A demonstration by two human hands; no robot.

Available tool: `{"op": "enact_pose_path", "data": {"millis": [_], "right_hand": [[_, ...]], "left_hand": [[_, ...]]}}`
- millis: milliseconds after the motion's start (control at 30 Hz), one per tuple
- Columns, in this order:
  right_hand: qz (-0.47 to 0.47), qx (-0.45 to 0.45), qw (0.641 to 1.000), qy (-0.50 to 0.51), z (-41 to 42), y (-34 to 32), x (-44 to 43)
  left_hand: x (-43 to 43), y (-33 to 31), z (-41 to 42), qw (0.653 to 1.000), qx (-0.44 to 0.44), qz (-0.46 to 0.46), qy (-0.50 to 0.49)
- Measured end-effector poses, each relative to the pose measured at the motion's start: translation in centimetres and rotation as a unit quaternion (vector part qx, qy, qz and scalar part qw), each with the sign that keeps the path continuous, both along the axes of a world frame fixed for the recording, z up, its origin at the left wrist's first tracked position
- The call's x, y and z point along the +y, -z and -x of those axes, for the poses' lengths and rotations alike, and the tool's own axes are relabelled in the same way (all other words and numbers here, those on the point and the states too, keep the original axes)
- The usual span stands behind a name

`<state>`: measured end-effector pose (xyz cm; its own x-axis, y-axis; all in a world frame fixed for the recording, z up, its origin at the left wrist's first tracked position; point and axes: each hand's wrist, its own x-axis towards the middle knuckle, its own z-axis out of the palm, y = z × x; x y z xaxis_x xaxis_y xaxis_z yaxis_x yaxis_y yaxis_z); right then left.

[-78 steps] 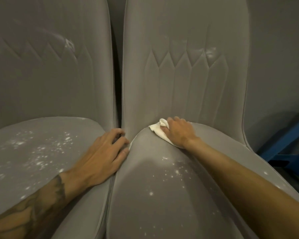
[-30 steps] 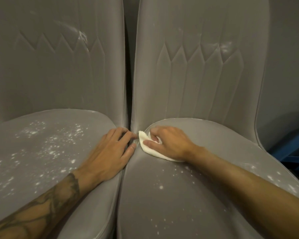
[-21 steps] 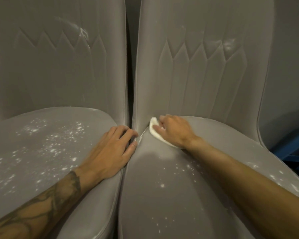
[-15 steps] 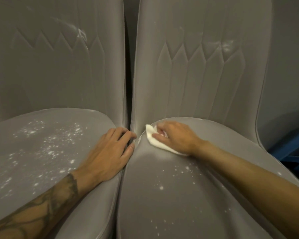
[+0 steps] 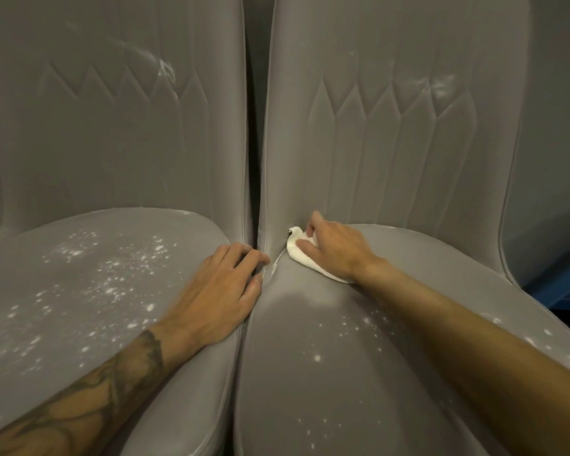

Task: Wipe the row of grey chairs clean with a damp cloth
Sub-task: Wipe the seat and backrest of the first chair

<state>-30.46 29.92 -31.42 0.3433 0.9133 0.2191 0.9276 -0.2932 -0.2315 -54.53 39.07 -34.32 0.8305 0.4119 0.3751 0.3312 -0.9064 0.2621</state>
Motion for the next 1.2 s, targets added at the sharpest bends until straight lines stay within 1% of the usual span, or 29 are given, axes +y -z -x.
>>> {"op": "enact_pose_path", "data": {"millis": [67,133,167,233,267,367,400,467,533,567,633,700,767,833,933,1000,1033,1100,1167,1200], "right_hand": [[-0.016,0.001,0.999,-0.045,2.1,0.5,0.3],[-0.009,0.004,0.993,-0.12,3.9,1.4,-0.7],[0.0,0.005,0.99,-0.14,4.0,1.5,-1.3],[0.024,0.0,0.99,-0.139,3.2,0.9,-1.4],[0.033,-0.001,0.992,-0.12,2.7,0.5,-1.1],[0.011,-0.007,0.999,-0.053,2.3,-0.1,0.2],[-0.002,-0.013,0.998,-0.057,2.8,0.1,0.3],[-0.012,-0.004,0.995,-0.103,4.4,0.9,-0.8],[0.0,0.006,0.99,-0.142,4.8,1.2,-2.6],[0.01,0.009,0.99,-0.142,4.2,1.0,-3.2],[0.029,0.008,0.995,-0.095,2.0,0.4,-3.5],[0.037,0.003,0.999,-0.003,0.0,-0.2,-3.2],[0.03,-0.01,0.999,0.04,0.2,-0.2,-2.5],[0.01,-0.014,1.0,0.005,2.7,0.3,-2.1],[-0.007,0.023,0.995,-0.102,6.2,1.4,-4.4],[0.001,0.031,0.993,-0.115,5.5,0.9,-5.9],[0.014,0.025,0.995,-0.093,4.1,0.6,-6.1],[0.043,0.008,0.999,0.002,0.8,0.1,-6.0],[0.044,-0.003,0.995,0.091,-1.0,-0.3,-5.3],[0.039,-0.014,0.993,0.111,-0.8,-0.3,-4.7]], "left_hand": [[0.0,-0.1,0.1,1.0,-0.002,-0.003,0.003],[-0.1,-0.1,0.1,1.0,-0.004,-0.004,0.005],[-0.1,-0.1,0.1,1.0,-0.002,-0.004,0.005],[0.0,-0.1,0.1,1.0,0.0,-0.006,0.005],[0.0,-0.1,0.1,1.0,0.001,-0.005,0.004],[0.0,-0.1,0.1,1.0,0.001,-0.001,0.0],[0.0,-0.1,0.1,1.0,-0.001,-0.002,-0.001],[-0.1,-0.1,0.0,1.0,-0.006,0.001,0.002],[0.0,-0.1,0.0,1.0,-0.007,0.0,0.004],[0.0,-0.1,0.1,1.0,-0.007,-0.001,0.003],[0.1,0.0,0.2,1.0,-0.008,0.008,0.0],[-0.1,0.0,0.1,1.0,-0.008,0.016,-0.003],[-0.1,0.0,0.0,1.0,-0.01,0.012,-0.003],[0.0,-0.2,0.1,1.0,-0.01,0.01,-0.005],[-0.1,-0.3,0.1,1.0,-0.008,0.007,0.002],[-0.1,-0.2,0.1,1.0,-0.006,0.009,0.003],[-0.1,-0.2,0.1,1.0,-0.005,0.01,0.001],[-0.2,-0.3,0.0,1.0,-0.004,0.013,-0.003],[-0.4,-0.4,0.0,1.0,-0.002,0.01,-0.004],[-0.4,-0.4,0.0,1.0,-0.001,0.008,-0.006]]}}
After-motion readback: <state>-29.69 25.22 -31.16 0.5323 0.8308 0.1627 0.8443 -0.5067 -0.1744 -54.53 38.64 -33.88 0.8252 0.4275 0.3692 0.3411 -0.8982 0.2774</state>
